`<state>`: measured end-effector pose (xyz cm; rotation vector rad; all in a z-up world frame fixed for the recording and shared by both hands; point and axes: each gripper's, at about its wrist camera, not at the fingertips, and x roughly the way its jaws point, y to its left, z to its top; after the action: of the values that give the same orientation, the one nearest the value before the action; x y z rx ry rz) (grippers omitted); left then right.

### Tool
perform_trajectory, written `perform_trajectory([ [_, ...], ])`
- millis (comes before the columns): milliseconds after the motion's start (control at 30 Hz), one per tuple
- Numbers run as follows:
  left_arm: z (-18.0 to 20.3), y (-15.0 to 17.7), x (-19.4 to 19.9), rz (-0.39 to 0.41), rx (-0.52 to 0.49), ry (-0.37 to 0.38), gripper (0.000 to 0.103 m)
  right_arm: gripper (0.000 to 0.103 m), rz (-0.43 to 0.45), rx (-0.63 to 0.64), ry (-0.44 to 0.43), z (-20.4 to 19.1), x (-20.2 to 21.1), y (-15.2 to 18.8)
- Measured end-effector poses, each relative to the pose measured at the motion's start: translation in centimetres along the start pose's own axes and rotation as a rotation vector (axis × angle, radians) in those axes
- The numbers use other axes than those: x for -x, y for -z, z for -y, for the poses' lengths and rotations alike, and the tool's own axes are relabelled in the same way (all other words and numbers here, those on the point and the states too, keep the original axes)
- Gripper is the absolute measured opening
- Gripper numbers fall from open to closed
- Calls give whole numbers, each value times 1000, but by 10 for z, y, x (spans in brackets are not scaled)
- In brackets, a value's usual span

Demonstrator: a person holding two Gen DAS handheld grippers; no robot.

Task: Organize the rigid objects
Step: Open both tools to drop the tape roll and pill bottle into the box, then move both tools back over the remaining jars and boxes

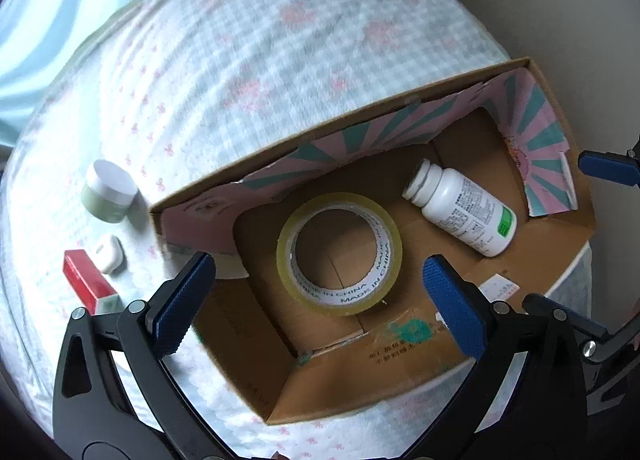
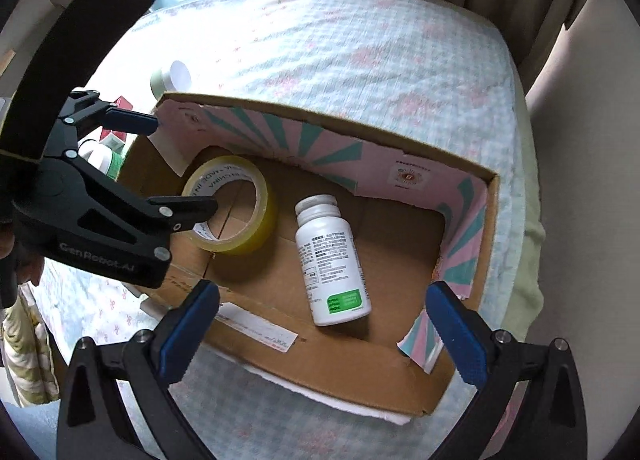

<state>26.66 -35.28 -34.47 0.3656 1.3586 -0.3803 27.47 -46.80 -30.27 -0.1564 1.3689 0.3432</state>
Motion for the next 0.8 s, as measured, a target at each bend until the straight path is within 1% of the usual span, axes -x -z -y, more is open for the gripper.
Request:
perform_trajectory([
  [267, -5, 2, 36, 59, 7, 5, 103, 103, 9, -9, 29, -7, 28, 4],
  [433, -7, 11, 74, 116, 10, 0, 103, 103, 12, 17, 48, -19, 55, 4],
  [633, -21, 42, 142, 221, 45, -3, 103, 103, 78, 61, 77, -44, 98, -3],
  [733, -32, 62, 175, 272, 67, -11, 103, 103, 120, 86, 148, -62, 115, -6],
  [800, -42, 77, 194, 302, 80, -18, 103, 103, 136, 96, 147, -75, 124, -9],
])
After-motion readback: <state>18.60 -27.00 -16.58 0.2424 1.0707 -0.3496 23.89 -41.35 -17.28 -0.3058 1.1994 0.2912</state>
